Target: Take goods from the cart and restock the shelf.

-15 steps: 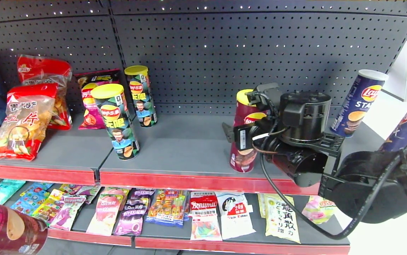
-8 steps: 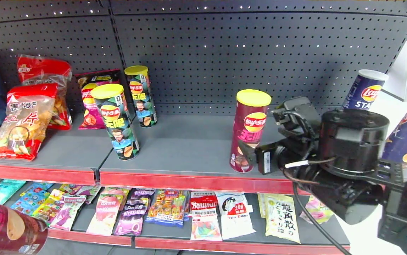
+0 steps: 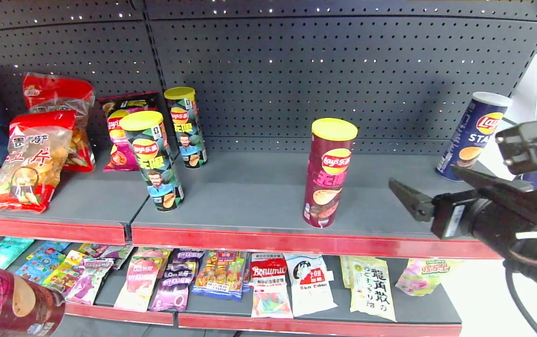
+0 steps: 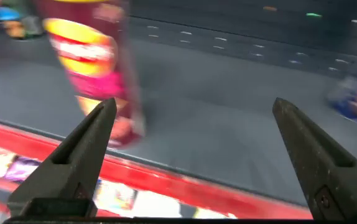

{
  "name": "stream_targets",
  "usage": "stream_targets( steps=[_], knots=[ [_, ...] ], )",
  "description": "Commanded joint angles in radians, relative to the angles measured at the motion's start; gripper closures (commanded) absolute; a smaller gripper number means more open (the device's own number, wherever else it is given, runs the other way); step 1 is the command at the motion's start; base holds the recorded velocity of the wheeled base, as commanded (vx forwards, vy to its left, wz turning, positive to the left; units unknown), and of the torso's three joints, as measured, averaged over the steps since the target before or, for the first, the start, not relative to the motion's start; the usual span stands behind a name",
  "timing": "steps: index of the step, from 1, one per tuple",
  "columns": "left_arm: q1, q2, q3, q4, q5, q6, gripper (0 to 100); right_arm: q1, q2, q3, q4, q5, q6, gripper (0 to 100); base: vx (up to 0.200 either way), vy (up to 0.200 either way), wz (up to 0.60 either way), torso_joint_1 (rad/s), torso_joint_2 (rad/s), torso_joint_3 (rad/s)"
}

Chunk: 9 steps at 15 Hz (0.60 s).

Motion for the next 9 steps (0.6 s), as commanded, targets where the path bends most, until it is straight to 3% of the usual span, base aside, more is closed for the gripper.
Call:
stream_targets(
  steps=[1,3,4,5,6,9],
  knots=[
    [-0.003,0.011,-0.005,-0.001,-0.006,0.001,100,-0.098,-0.165,0.115,0.004,0.024,-0.019,0,0.0,0.0,0.0,0.0,0.0,0.0],
    [-0.007,0.015,-0.005,-0.001,-0.029,0.001,100,-0.173,-0.257,0.199,0.007,0.125,-0.051,0,0.0,0.0,0.0,0.0,0.0,0.0],
    [-0.007,0.015,-0.005,-0.001,-0.029,0.001,100,-0.173,-0.257,0.199,0.007,0.125,-0.051,0,0.0,0.0,0.0,0.0,0.0,0.0],
    [-0.007,0.027,-0.006,-0.002,-0.041,0.001,100,-0.316,-0.333,0.24,0.052,0.29,-0.102,0,0.0,0.0,0.0,0.0,0.0,0.0],
    [-0.007,0.034,-0.008,-0.002,-0.044,0.001,100,-0.404,-0.39,0.242,0.109,0.349,-0.111,0,0.0,0.0,0.0,0.0,0.0,0.0],
    [-0.007,0.05,-0.035,-0.004,-0.075,0.001,100,-0.55,-0.617,0.3,0.317,0.447,-0.091,0,0.0,0.0,0.0,0.0,0.0,0.0]
  ],
)
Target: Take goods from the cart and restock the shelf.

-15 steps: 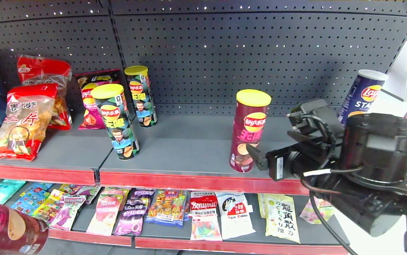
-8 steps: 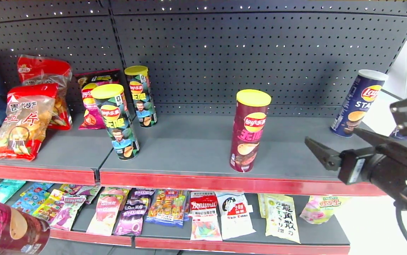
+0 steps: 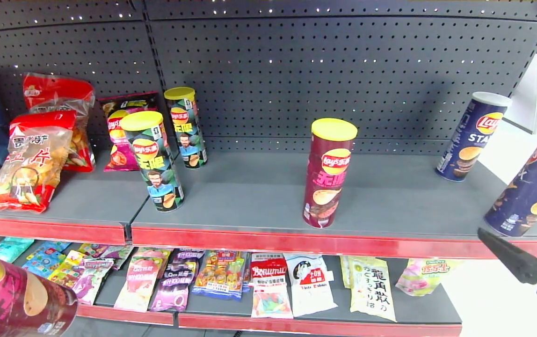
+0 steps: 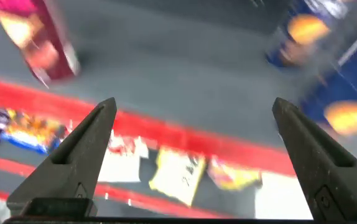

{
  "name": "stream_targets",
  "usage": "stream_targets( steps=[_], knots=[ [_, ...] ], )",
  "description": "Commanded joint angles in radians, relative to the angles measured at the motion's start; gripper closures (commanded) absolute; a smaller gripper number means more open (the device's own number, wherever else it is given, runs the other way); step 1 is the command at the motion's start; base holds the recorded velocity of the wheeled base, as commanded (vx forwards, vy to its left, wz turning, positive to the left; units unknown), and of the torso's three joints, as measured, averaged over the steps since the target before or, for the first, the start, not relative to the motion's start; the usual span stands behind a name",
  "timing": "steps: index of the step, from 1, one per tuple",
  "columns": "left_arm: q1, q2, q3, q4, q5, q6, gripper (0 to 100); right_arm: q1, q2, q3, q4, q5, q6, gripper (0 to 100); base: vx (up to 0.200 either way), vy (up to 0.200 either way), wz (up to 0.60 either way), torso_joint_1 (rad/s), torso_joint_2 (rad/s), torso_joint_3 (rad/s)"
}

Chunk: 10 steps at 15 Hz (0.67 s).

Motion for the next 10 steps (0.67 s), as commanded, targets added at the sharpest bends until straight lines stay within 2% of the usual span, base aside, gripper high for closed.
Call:
stream_targets(
  steps=[1,5,8,9,10],
  knots=[
    [0.0,0.025,-0.028,-0.002,-0.007,0.0,100,-0.185,-0.315,0.053,0.232,0.141,0.001,0,0.0,0.0,0.0,0.0,0.0,0.0],
    [0.0,0.031,-0.046,0.001,-0.063,-0.001,100,-0.219,-0.645,0.055,0.574,0.124,-0.004,0,0.0,0.0,0.0,0.0,0.0,0.0],
    [0.0,0.063,-0.08,0.019,-0.066,-0.013,100,-0.219,-0.829,0.058,0.722,0.047,-0.002,0,0.0,0.0,0.0,0.0,0.0,0.0],
    [0.0,0.063,-0.08,0.019,-0.066,-0.013,100,-0.219,-0.829,0.058,0.722,0.047,-0.002,0,0.0,0.0,0.0,0.0,0.0,0.0],
    [-0.002,0.111,-0.112,0.03,-0.094,-0.018,100,-0.221,-0.834,0.07,0.723,0.042,0.053,0,0.0,0.0,0.0,0.0,0.0,0.0]
  ],
)
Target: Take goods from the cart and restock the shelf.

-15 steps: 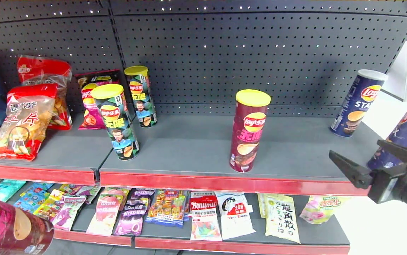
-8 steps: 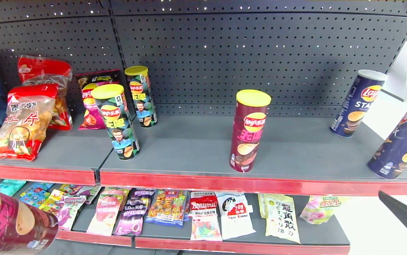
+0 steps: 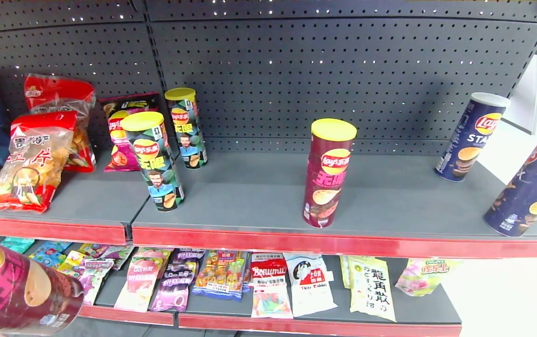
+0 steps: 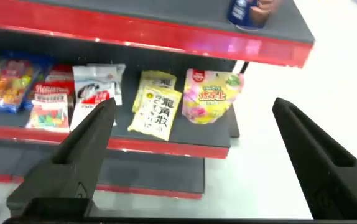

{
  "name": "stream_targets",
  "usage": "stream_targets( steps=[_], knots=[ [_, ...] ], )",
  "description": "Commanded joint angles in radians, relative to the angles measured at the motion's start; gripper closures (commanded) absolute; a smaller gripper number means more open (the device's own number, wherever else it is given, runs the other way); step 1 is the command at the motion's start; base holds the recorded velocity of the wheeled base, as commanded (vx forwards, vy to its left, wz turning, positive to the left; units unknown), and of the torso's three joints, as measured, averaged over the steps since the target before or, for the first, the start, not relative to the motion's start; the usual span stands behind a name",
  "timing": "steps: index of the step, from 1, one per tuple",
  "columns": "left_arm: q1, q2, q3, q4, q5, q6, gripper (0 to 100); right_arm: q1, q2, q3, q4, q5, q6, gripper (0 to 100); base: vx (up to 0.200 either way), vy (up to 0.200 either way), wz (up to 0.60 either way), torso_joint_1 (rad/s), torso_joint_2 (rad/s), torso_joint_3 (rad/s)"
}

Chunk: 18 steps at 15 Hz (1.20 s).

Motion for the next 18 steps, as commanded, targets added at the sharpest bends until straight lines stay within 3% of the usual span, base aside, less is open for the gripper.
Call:
stream_targets(
  steps=[1,4,8,14,18],
  knots=[
    [-0.001,0.075,-0.036,0.004,-0.056,-0.004,100,-0.004,-0.097,0.028,0.002,-0.009,0.063,0,0.0,0.0,0.0,0.0,0.0,0.0],
    [-0.001,0.109,-0.048,0.001,-0.071,-0.002,100,-0.004,-0.095,0.121,-0.099,-0.058,0.041,0,0.0,0.0,0.0,0.0,0.0,0.0],
    [-0.001,0.148,-0.066,-0.001,-0.09,0.003,100,-0.004,-0.095,0.124,-0.108,-0.057,0.045,0,0.0,0.0,0.0,0.0,0.0,0.0],
    [-0.001,0.211,-0.074,-0.041,-0.096,0.004,100,-0.004,-0.095,0.124,-0.108,-0.055,0.04,0,0.0,0.0,-0.6,0.002,0.0,0.002],
    [-0.003,0.3,-0.097,-0.084,-0.098,0.004,100,-0.004,-0.095,0.124,-0.11,-0.057,0.041,0,0.0,0.0,0.0,0.0,0.0,0.0]
  ],
)
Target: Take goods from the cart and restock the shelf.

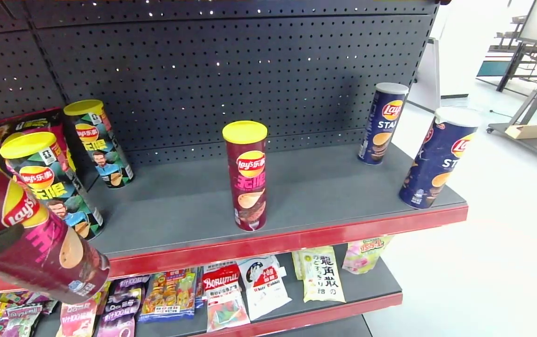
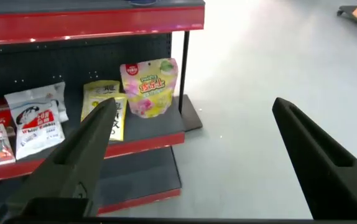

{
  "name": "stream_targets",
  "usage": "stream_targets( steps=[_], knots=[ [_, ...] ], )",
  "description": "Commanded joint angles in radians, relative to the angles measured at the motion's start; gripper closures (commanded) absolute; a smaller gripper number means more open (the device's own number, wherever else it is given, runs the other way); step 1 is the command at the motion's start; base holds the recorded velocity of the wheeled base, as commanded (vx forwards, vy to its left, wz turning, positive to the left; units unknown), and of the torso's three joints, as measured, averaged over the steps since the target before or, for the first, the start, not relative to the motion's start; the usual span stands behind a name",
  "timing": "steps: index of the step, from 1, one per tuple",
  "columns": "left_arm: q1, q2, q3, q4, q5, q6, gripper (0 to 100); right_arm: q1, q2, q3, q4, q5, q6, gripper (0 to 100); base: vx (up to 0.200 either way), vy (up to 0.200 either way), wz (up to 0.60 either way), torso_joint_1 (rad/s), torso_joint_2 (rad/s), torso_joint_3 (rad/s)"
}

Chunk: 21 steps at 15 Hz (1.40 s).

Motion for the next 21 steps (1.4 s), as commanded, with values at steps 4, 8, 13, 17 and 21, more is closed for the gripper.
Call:
stream_targets(
  steps=[4,8,13,17,21],
  knots=[
    [-0.098,0.308,-0.092,-0.157,0.004,-0.003,100,0.001,0.006,0.009,-0.008,0.011,0.016,0,0.0,0.0,0.0,0.0,0.0,0.0],
    [-0.19,0.519,-0.135,-0.327,0.007,-0.009,100,0.001,0.005,0.058,-0.123,0.117,0.055,0,0.0,0.0,0.0,0.0,0.0,0.0],
    [-0.222,0.611,-0.2,-0.346,-0.001,-0.045,100,0.001,0.005,0.074,-0.141,0.164,0.065,0,0.0,0.0,0.0,0.0,0.0,0.0],
    [-0.222,0.621,-0.192,-0.344,-0.015,-0.048,100,0.001,0.005,0.072,-0.095,0.175,0.064,0,0.0,0.0,0.0,0.0,0.0,0.0],
    [-0.224,0.654,-0.204,-0.367,-0.016,-0.046,100,0.001,0.005,0.072,-0.095,0.175,0.065,0,0.0,0.0,0.0,0.0,0.0,0.0]
  ],
)
